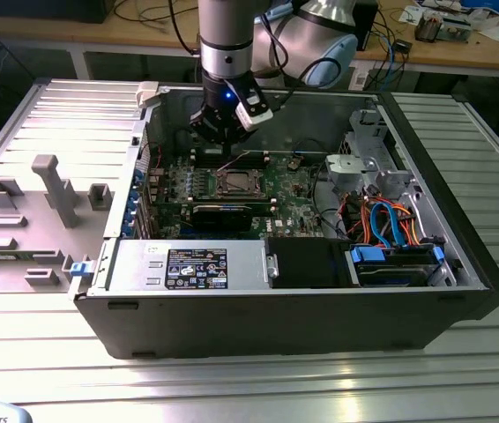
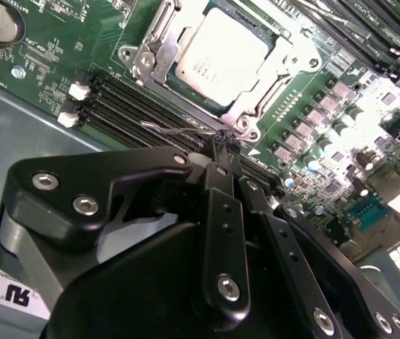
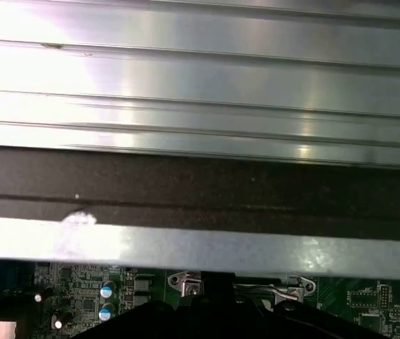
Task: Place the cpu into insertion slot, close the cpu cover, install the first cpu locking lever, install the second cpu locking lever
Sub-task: 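Install the first cpu locking lever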
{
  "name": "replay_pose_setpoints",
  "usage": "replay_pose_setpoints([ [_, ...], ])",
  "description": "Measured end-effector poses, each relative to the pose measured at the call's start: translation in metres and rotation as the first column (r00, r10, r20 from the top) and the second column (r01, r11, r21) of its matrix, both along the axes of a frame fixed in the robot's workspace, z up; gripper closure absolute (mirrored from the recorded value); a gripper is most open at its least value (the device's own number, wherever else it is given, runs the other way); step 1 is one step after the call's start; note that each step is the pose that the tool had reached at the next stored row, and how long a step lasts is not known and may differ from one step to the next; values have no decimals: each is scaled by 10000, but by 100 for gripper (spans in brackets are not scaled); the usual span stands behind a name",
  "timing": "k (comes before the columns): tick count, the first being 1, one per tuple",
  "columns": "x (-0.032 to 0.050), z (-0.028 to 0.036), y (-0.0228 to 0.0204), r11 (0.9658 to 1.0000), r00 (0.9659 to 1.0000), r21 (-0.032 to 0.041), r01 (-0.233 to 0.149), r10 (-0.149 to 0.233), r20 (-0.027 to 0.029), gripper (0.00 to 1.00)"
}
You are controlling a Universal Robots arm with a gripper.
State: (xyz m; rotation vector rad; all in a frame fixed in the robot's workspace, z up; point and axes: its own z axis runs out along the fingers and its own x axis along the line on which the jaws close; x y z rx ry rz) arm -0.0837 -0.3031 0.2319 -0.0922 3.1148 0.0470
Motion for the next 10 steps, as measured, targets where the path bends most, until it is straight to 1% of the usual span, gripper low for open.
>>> replay_pose_setpoints([
  [2, 12, -9, 1, 10000, 10000, -21, 35, -35, -2, 89],
  [4, 18, -24, 1, 9995, 9995, 29, 326, -326, -3, 89],
  [7, 25, -27, 3, 9993, 9993, 34, 364, -364, -2, 89],
  [10, 49, -33, 11, 9993, 9993, 34, 364, -364, -2, 89],
])
